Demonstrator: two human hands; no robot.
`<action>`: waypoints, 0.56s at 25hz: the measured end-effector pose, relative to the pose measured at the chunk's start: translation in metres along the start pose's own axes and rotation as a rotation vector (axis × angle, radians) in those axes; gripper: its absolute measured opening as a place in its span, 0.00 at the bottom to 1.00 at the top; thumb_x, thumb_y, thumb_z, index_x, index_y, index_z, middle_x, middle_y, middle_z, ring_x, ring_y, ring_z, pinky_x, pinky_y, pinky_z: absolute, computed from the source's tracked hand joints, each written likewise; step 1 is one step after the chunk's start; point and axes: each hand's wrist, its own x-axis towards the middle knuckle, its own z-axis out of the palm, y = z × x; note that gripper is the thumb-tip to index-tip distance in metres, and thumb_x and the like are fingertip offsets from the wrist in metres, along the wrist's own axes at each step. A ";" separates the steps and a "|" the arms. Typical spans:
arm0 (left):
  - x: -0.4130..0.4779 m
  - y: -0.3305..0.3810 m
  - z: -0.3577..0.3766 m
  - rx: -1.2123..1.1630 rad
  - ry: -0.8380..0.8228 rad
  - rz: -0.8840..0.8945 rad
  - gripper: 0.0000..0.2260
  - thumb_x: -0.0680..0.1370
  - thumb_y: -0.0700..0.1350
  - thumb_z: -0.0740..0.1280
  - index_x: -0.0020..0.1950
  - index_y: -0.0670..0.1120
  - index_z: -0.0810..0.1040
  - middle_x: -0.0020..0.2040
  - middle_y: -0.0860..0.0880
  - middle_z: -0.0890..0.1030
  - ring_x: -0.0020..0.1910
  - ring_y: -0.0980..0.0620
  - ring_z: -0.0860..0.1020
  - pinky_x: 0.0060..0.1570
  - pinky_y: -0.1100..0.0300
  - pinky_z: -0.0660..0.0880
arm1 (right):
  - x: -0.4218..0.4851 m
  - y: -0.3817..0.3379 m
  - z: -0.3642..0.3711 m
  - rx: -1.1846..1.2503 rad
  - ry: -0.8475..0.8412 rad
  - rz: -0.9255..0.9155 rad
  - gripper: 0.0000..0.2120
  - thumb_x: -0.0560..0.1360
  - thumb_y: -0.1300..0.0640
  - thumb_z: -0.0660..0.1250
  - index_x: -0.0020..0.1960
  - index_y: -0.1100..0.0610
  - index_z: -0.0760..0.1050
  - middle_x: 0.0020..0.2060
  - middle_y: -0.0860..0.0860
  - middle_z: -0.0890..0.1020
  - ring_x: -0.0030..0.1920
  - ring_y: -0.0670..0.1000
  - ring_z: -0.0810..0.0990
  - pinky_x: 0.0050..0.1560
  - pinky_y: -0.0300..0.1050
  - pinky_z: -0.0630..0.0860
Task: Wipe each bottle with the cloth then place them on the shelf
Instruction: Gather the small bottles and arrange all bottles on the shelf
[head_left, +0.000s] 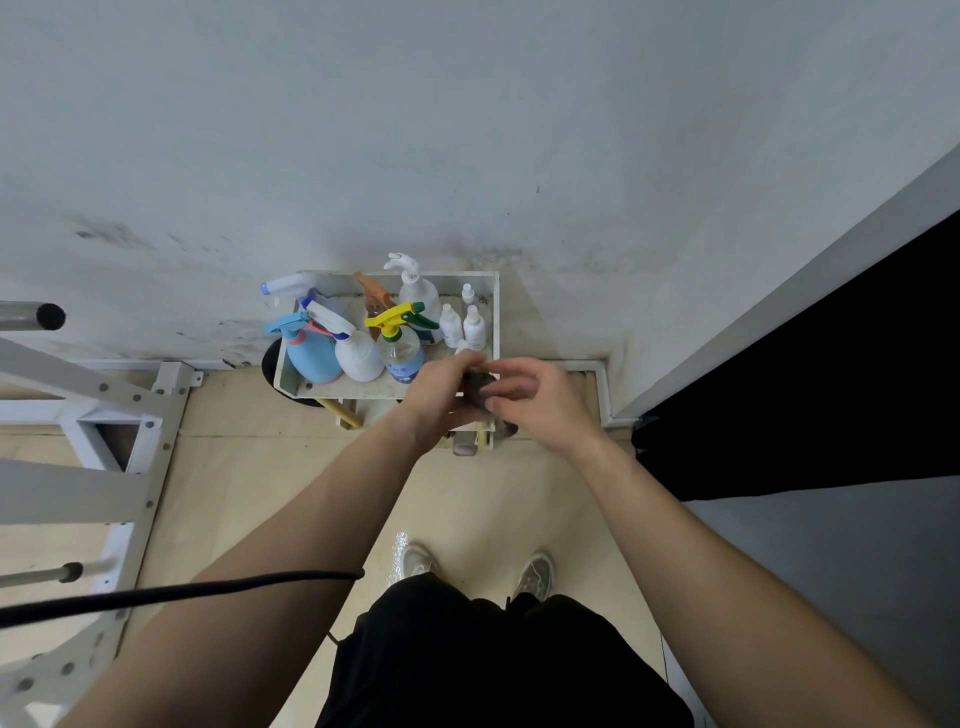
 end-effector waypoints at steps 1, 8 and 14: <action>0.001 -0.001 0.001 0.091 -0.019 0.033 0.10 0.78 0.42 0.69 0.57 0.39 0.80 0.50 0.40 0.82 0.43 0.48 0.82 0.38 0.60 0.80 | -0.001 0.003 -0.001 0.028 -0.019 0.015 0.14 0.73 0.69 0.69 0.51 0.53 0.82 0.43 0.53 0.87 0.44 0.46 0.86 0.43 0.37 0.77; 0.011 -0.004 -0.011 0.407 -0.238 0.124 0.14 0.71 0.37 0.63 0.51 0.47 0.84 0.51 0.42 0.83 0.46 0.48 0.81 0.45 0.54 0.78 | 0.027 0.046 -0.029 -0.394 -0.207 0.130 0.27 0.71 0.69 0.68 0.67 0.52 0.75 0.69 0.49 0.66 0.65 0.47 0.69 0.57 0.39 0.71; 0.040 -0.047 -0.032 0.112 0.191 -0.077 0.09 0.78 0.37 0.61 0.56 0.47 0.76 0.49 0.45 0.77 0.41 0.51 0.77 0.32 0.58 0.77 | 0.046 0.089 -0.040 -0.487 -0.288 0.325 0.10 0.67 0.50 0.73 0.47 0.50 0.82 0.46 0.52 0.85 0.49 0.53 0.84 0.49 0.54 0.80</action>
